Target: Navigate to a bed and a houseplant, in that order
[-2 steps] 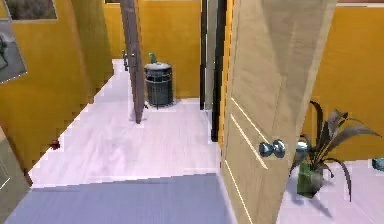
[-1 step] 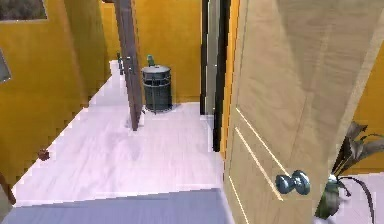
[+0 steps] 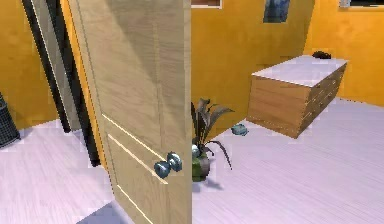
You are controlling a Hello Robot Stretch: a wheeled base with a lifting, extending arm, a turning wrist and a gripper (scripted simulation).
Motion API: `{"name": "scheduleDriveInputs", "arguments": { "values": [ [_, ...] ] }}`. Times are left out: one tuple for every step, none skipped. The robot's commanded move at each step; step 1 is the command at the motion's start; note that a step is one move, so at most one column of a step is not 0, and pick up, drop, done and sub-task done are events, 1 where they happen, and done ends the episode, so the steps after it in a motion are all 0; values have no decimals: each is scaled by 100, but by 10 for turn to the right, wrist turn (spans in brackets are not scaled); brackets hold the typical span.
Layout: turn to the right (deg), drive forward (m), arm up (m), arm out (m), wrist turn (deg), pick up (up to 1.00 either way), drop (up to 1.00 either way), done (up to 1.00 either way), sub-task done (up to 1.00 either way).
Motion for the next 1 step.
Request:
{"name": "scheduleDriveInputs", "arguments": {
  "values": [
    [0, 0, 0, 0, 0, 0, 0, 100, 0]
  ]
}}
